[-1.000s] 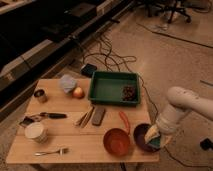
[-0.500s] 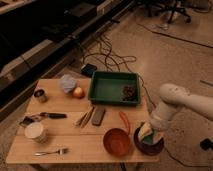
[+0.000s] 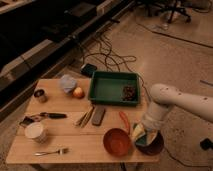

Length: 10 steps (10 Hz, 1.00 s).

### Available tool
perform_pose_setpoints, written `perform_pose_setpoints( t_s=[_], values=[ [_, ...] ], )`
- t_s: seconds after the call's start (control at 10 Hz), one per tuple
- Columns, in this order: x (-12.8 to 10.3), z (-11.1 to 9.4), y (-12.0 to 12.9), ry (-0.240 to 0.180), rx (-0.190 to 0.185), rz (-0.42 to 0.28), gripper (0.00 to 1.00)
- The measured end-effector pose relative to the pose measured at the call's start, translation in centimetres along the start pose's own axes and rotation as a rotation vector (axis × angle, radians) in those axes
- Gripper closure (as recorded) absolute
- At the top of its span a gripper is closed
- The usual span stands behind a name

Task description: Wipe purple bowl with sponge

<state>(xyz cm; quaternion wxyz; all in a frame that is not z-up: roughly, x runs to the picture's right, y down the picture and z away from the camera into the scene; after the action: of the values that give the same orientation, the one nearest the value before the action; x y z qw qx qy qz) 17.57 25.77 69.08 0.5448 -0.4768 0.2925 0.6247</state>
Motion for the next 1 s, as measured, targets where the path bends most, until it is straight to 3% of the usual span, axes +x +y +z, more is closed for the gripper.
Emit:
perform_pose_setpoints(
  t_s=[0.5, 1.0],
  values=[
    [3.0, 0.8, 1.7, 0.006, 0.046, -0.043, 1.00],
    [5.6, 2.1, -0.7, 0.038, 0.024, -0.014, 1.00]
  ],
)
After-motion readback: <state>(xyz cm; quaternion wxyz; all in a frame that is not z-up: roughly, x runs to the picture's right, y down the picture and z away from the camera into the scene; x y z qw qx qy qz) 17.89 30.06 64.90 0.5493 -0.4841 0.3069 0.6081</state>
